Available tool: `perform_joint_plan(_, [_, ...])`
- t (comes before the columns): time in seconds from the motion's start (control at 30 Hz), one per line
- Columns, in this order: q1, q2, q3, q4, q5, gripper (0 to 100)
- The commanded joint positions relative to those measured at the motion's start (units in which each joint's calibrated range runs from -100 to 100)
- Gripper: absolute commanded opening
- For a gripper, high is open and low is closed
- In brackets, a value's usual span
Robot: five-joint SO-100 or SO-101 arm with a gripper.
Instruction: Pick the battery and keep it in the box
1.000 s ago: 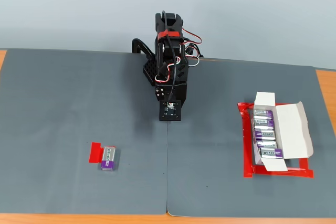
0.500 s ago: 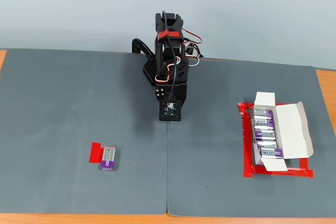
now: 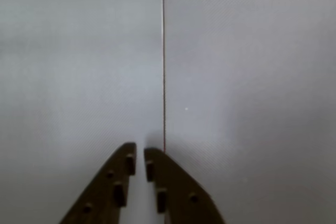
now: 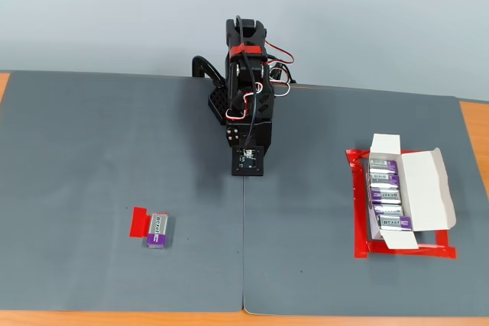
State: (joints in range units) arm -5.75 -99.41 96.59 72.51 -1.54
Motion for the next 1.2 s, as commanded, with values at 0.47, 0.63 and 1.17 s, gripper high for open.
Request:
perform_joint_plan(0.47, [-0.03,0.08,-3.55,-0.02,0.16,2])
perform_joint_plan(0.63, [-0.03,0.08,-3.55,-0.02,0.21,2])
perform_joint_plan(1.17, [0.49,7.71,-7.08,-4.62,0.26,2])
